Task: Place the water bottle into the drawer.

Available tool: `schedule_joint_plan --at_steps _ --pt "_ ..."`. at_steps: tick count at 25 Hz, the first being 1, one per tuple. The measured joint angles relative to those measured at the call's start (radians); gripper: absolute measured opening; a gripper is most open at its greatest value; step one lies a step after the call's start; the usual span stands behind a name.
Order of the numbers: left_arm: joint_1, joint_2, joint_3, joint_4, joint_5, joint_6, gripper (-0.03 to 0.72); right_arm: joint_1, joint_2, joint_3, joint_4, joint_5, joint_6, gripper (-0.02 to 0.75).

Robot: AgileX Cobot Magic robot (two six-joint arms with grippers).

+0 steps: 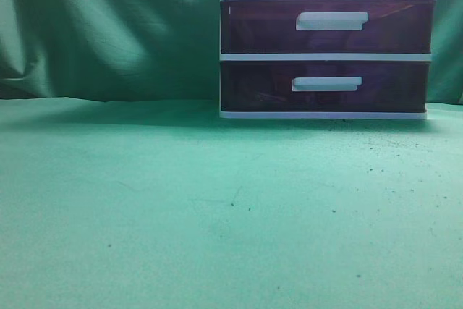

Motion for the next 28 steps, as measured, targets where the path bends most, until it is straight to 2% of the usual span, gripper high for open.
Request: schedule_joint_plan --at_steps 3,6,8,10,12,16,25,28 --pt "0.0 0.0 0.0 0.0 0.0 0.0 0.0 0.0 -0.061 0.04 0.0 0.132 0.028 0.171" --pt "0.0 0.0 0.0 0.0 0.0 0.0 0.0 0.002 -0.147 0.15 0.0 0.297 0.039 0.171" --pt "0.0 0.0 0.0 0.0 0.0 0.0 0.0 -0.004 -0.211 0.223 0.0 0.342 0.044 0.171" --pt "0.0 0.0 0.0 0.0 0.0 0.0 0.0 -0.047 -0.266 0.294 0.0 0.359 0.07 0.171" --pt "0.0 0.0 0.0 0.0 0.0 0.0 0.0 -0.125 -0.335 0.373 0.0 0.373 0.14 0.171" --pt "0.0 0.0 0.0 0.0 0.0 0.0 0.0 -0.339 -0.489 0.521 0.0 0.454 0.216 0.171" --pt "0.0 0.0 0.0 0.0 0.0 0.0 0.0 -0.853 -0.901 0.746 0.0 0.502 0.161 0.171" --pt "0.0 0.0 0.0 0.0 0.0 0.0 0.0 -0.958 -0.988 0.765 0.0 0.502 0.097 0.171"
